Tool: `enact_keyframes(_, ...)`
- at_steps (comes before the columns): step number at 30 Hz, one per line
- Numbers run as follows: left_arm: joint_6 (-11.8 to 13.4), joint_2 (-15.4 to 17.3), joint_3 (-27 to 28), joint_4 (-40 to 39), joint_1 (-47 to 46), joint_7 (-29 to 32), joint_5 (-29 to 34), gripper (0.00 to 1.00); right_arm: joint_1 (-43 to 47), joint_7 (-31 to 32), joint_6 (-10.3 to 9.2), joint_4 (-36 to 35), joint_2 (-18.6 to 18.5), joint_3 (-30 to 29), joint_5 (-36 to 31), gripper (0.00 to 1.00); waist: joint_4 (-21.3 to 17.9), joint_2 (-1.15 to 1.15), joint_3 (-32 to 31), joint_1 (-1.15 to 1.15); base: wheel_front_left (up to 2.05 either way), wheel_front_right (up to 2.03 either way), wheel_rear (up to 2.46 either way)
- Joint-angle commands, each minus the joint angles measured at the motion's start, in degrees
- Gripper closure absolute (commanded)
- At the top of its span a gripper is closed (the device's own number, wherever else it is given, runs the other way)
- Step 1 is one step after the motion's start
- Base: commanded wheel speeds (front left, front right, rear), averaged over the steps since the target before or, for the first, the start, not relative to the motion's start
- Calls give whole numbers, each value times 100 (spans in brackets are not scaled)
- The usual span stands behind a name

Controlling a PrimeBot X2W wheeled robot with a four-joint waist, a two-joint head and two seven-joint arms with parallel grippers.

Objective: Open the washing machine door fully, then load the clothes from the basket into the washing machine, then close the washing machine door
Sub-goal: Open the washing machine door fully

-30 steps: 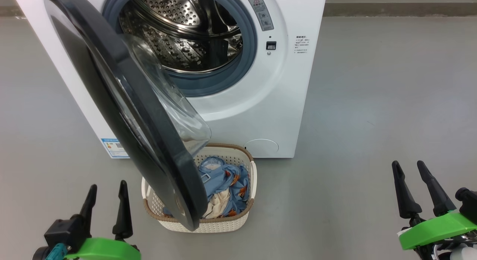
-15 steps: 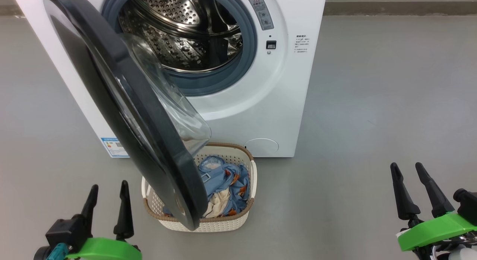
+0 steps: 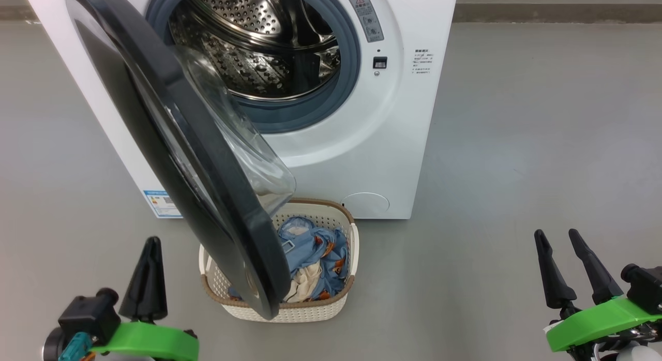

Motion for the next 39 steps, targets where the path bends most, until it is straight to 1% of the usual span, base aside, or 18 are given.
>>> enact_keyframes(1, 40, 94, 170, -243, -245, -36, 55, 100, -96, -74, 8, -120, -46, 125, 43, 0, -1, 0, -12, 0, 0, 0, 0)
enact_keyframes(5, 121, 94, 112, -620, -315, -36, 186, 100, -97, -74, 8, -118, -31, 150, 48, 0, 2, 0, -37, 0, 0, 0, 0)
enact_keyframes(6, 157, 94, 31, -949, -367, -36, 147, 100, -93, -74, 8, -116, -26, 163, 51, 0, 1, 0, -50, 0, 0, 0, 0)
enact_keyframes(8, 186, 94, -49, -1332, -419, -36, 56, 100, -94, -74, 8, -114, -24, 174, 53, 0, -5, 0, -56, 0, 0, 0, 0)
enact_keyframes(12, 205, 94, -234, -2067, -439, -36, 94, 100, -94, -74, 8, -117, -23, 215, 58, 0, -31, 0, -74, 0, 0, 0, 0)
enact_keyframes(15, 198, 94, -476, -2427, -421, -36, 111, 100, -90, -74, 8, -109, -28, 256, 65, 0, -49, 0, -82, 0, 0, 0, 0)
enact_keyframes(19, 174, 94, -992, -2555, -410, -36, -54, 100, -102, -74, 8, -94, -33, 295, 76, 0, -73, 0, -86, 0, 0, 0, 0)
enact_keyframes(22, 164, 94, -1386, -2396, -380, -4, -223, 100, -105, -74, 8, -91, -24, 327, 78, 0, -98, 0, -85, 0, 0, 0, 0)
enact_keyframes(23, 147, 94, -1604, -2199, -340, 85, -255, 100, -105, -74, 8, -92, -4, 362, 78, 0, -135, 0, -76, 0, 0, 0, 0)
enact_keyframes(26, 114, 94, -1899, -1830, -283, 188, -284, 100, -84, -74, 8, -70, 18, 391, 96, 0, -177, 0, -67, 0, 0, 0, 0)
enact_keyframes(27, 114, 94, -1899, -1830, -283, 188, -284, 100, -84, -74, 8, -70, 18, 391, 96, 0, -177, 0, -67, 0, 0, 0, 0)
enact_keyframes(33, 88, 94, -2241, -1080, -365, 138, -742, 100, -95, -74, 8, -14, -3, 486, 114, 0, -259, 0, -60, 0, 0, 0, 0)
enact_keyframes(39, 104, 94, -2362, -278, -651, 90, -1056, 100, -144, -74, 8, 29, -4, 555, 144, 0, -362, 0, -24, 0, 0, 0, 0)
